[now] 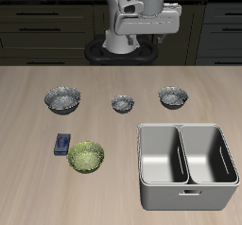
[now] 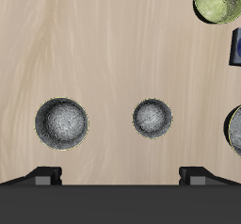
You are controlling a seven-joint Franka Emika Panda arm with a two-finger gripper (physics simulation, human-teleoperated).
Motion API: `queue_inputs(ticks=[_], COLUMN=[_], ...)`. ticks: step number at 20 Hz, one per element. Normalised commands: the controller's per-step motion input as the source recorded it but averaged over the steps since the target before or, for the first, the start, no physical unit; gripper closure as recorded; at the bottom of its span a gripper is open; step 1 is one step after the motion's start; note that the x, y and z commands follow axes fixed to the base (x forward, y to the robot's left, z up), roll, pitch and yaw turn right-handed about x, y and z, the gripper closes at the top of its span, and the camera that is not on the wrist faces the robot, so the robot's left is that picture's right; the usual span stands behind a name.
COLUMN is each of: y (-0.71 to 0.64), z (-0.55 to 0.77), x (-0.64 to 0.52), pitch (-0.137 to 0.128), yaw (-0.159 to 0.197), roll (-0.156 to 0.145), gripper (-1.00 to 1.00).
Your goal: Stack middle-sized black bowl on the green bowl
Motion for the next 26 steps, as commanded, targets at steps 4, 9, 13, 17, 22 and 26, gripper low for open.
queue_inputs(ticks=[4,9,13,17,22,26], y=[0.27,0.39,0.32,0.27,0.06,-0.04], z=[0.0,0.03,0.03,-0.06,-0.23,-0.24], x=[-0.03,-0.09,-0.06,-0.03,-0.01,0.03], pitch=[-0.007,-0.003,-0.007,-0.009,-0.019,-0.015], yaw=[-0.013,-0.021,-0.007,-0.006,0.012,-0.001], roll=[0.031,0.055,0.024,0.034,0.006,-0.005], gripper=[-1.0,-1.0,-1.0,-1.0,-1.0,-1.0])
